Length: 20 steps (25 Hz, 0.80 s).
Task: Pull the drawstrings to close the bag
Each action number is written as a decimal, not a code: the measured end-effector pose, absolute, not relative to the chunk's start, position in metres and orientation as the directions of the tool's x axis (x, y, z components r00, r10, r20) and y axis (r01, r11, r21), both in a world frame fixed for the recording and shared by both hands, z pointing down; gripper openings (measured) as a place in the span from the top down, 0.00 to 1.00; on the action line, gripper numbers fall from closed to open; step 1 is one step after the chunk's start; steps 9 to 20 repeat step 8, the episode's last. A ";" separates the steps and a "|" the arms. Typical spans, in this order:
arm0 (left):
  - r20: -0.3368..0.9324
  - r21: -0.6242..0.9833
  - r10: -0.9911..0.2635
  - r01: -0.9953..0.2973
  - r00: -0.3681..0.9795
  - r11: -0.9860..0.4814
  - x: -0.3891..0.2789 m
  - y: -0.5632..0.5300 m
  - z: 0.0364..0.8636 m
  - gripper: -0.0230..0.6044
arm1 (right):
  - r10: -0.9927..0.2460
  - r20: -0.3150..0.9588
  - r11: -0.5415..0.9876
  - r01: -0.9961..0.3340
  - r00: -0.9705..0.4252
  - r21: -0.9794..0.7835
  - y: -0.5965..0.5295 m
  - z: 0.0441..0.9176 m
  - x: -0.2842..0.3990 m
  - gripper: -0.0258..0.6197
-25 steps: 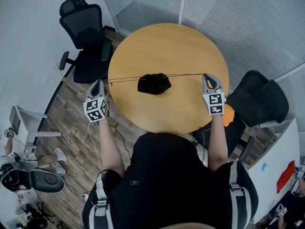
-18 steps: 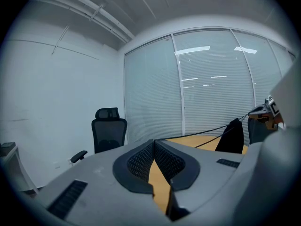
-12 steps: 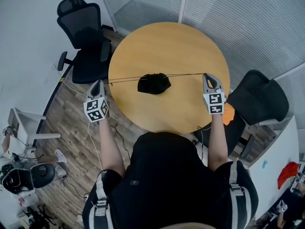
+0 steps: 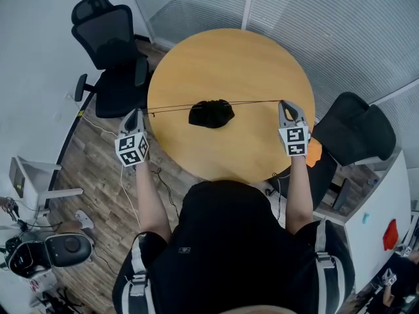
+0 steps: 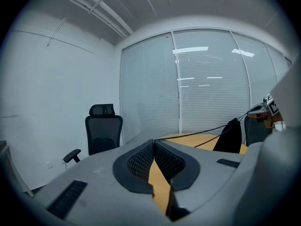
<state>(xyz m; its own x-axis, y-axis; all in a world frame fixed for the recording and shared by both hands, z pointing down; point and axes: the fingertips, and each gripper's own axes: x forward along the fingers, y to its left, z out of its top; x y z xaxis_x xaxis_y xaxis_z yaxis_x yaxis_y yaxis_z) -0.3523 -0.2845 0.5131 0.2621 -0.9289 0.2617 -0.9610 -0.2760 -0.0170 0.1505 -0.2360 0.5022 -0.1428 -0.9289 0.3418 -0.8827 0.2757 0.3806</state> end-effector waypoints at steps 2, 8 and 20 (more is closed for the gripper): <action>0.265 -0.016 -0.925 -0.958 0.272 -0.286 -0.353 -0.288 0.515 0.93 | -0.930 0.344 0.267 -0.885 -0.132 0.382 -0.236 0.503 0.149 0.87; 0.262 -0.004 -0.916 -0.949 0.304 -0.316 -0.360 -0.302 0.518 0.94 | -0.929 0.352 0.250 -0.892 -0.112 0.378 -0.240 0.506 0.141 0.87; 0.262 -0.004 -0.916 -0.949 0.304 -0.316 -0.360 -0.302 0.518 0.94 | -0.929 0.352 0.250 -0.892 -0.112 0.378 -0.240 0.506 0.141 0.87</action>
